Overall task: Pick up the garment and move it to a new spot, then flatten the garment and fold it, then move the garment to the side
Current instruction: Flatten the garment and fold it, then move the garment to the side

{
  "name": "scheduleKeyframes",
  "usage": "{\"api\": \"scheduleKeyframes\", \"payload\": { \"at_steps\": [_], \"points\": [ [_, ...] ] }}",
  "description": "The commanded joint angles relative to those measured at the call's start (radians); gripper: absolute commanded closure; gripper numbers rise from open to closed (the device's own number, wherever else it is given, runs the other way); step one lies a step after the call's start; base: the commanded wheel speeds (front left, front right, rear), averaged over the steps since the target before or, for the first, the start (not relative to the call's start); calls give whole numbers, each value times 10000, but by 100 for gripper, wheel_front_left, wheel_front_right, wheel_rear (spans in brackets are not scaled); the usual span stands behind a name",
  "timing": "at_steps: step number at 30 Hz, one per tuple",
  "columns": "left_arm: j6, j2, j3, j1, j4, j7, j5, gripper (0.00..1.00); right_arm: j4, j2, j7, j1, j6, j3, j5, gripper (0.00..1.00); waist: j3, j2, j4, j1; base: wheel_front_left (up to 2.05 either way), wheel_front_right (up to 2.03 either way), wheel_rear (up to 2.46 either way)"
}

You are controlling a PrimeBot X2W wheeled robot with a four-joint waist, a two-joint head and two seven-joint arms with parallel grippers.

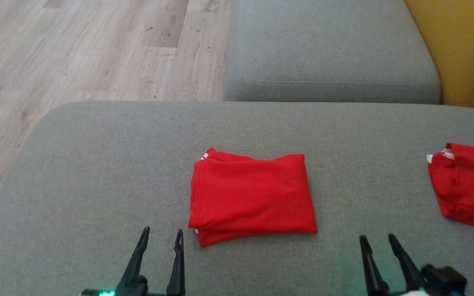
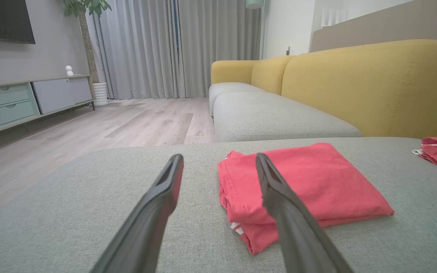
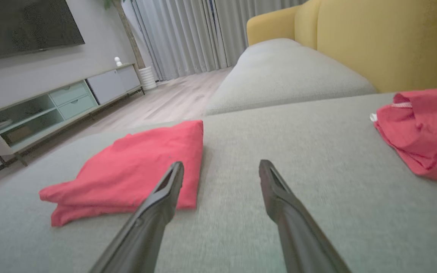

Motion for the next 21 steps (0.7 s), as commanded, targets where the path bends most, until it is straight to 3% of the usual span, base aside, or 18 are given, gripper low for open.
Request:
{"api": "scheduleKeyframes", "payload": {
  "at_steps": [1, 21],
  "points": [
    [-49, -71, 400, -341, -318, -97, 68, 0, -467, -112, -120, -284, -7, 123, -43, 0, -11, 0, -19, 1, 0, 0, 0],
    [-400, -321, 845, -212, -20, -97, 183, 0, -770, 123, -121, 90, -7, -233, -525, 0, -120, 0, -103, 1, 0, 0, 0]
  ]
}}
